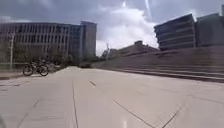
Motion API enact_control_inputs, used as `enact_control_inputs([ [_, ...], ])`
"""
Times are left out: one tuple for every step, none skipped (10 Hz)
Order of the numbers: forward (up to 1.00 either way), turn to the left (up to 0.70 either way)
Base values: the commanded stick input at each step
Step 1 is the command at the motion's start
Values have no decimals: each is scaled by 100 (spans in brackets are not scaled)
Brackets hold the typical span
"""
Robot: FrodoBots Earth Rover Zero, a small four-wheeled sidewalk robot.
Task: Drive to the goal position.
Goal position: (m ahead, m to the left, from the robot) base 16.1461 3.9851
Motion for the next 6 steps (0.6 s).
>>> enact_control_inputs([
  [70,14],
  [70,14],
  [70,14],
  [70,14],
  [70,14],
  [70,14],
])
